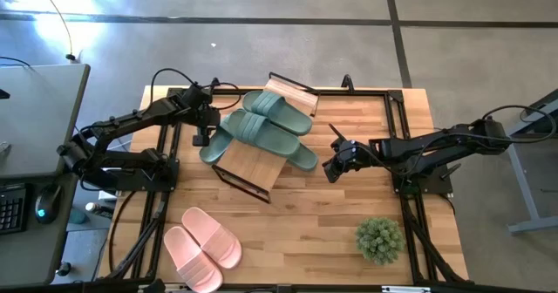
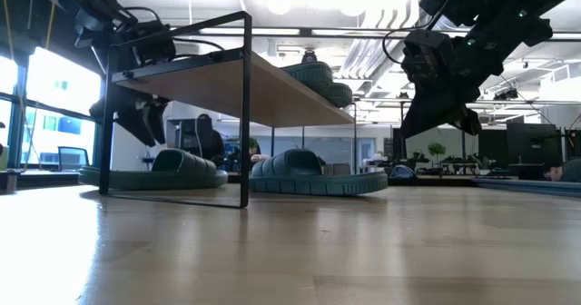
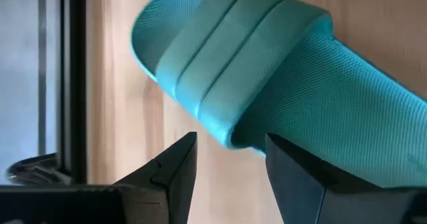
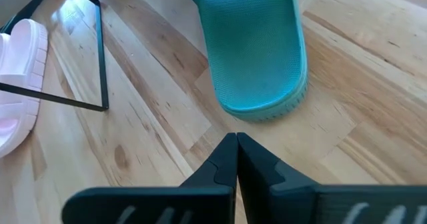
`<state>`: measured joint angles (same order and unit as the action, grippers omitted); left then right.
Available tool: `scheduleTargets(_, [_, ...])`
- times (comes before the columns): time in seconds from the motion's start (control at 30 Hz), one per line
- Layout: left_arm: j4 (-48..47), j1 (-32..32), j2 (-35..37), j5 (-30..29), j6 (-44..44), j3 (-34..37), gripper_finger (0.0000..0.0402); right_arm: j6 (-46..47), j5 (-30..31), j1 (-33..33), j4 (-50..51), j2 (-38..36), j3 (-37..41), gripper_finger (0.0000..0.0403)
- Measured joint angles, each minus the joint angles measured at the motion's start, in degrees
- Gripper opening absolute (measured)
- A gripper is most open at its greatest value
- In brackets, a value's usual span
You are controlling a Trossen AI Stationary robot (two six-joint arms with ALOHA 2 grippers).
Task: Pick and place slides into the shelf
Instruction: Put the green slide under the shelf
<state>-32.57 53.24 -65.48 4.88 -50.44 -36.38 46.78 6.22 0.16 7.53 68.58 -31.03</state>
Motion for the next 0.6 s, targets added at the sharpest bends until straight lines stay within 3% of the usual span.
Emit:
scheduleTargets(0.3, [5.00, 0.02, -0.02, -1.48, 4.24, 1.02, 0.0160, -0.32, 0.00, -0.04, -0.01, 0.00, 0.00, 0.0000])
scheduleTargets(0.6, [2.84, -0.01, -2.41, -0.39, 4.84, 1.02, 0.0160, -0.33, -0.22, -0.04, -0.01, 0.00, 0.00, 0.0000])
